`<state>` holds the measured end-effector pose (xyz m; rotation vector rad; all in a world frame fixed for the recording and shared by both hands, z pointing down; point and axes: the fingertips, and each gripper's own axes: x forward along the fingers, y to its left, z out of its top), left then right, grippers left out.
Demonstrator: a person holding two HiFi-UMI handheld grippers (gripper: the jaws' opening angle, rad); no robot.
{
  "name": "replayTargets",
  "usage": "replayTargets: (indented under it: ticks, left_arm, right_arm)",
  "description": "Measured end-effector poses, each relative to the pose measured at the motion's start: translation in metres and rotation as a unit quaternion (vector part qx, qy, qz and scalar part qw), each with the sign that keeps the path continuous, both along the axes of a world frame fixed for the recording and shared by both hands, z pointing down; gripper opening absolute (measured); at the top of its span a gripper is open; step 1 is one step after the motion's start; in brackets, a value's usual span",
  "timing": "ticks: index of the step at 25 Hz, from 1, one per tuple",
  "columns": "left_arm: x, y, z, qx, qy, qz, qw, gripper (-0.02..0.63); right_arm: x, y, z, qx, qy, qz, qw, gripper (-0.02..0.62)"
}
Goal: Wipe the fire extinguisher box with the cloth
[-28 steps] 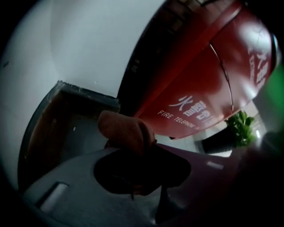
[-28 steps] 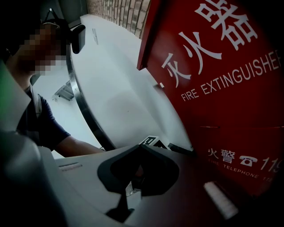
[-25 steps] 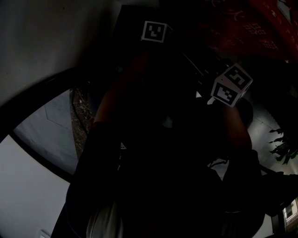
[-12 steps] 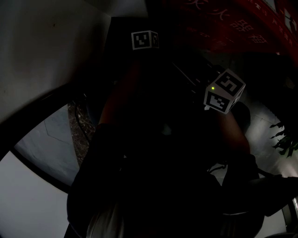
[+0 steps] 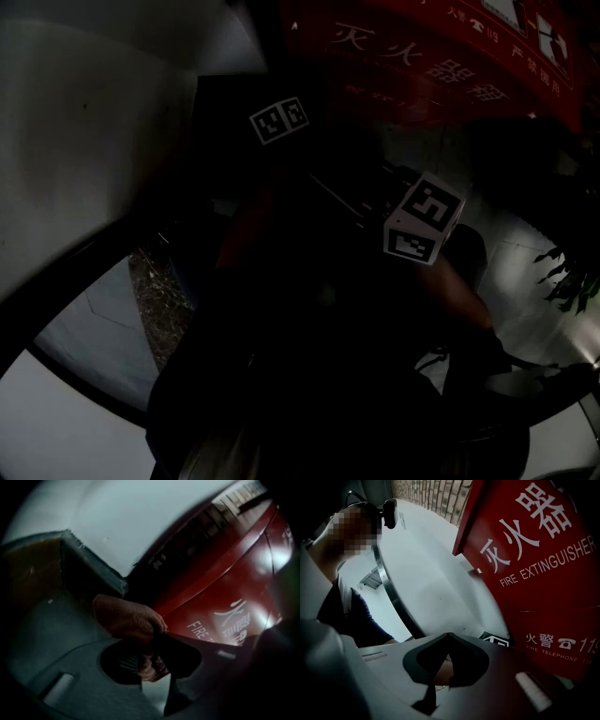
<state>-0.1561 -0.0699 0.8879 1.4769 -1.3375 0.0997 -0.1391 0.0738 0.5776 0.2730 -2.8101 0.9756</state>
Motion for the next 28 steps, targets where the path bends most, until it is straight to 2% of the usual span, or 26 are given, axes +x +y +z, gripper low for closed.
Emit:
replayTargets:
  ticks: [5,8,13,19,23,28]
  left_arm:
    - [0.0,-0.005,-0.002,0.006,0.001,0.007,1.0,0.107]
    - [0.002,-0.003,-0.009,0.005,0.016,0.016,0.9997,0.106]
    - [0.004,-0.005,-0.04,0.018,0.041,-0.008,0.999,0.106]
    - [0.004,-0.003,-0.064,0.01,0.039,-0.003,0.9992,0.106]
    - [0.003,-0.003,-0.08,-0.006,0.058,-0.032,0.9978,0.103]
    - [0.005,-0.008,-0.111,0.019,0.059,-0.022,0.9978,0.101]
  right_arm:
    - [0.009,-0.008,0.001,-0.013,-0.007,0.014,1.0,0.0]
    - [0.007,-0.012,-0.001,-0.029,-0.021,0.015,0.999,0.0]
    - [0.008,-0.024,0.001,-0.035,-0.025,0.022,0.999,0.0]
    - [0.018,-0.038,0.005,-0.054,-0.03,0.044,0.997,0.0]
    - [0.019,-0.04,0.003,-0.053,-0.034,0.047,0.997,0.0]
    - [0.021,-0.039,-0.003,-0.049,-0.04,0.044,0.997,0.0]
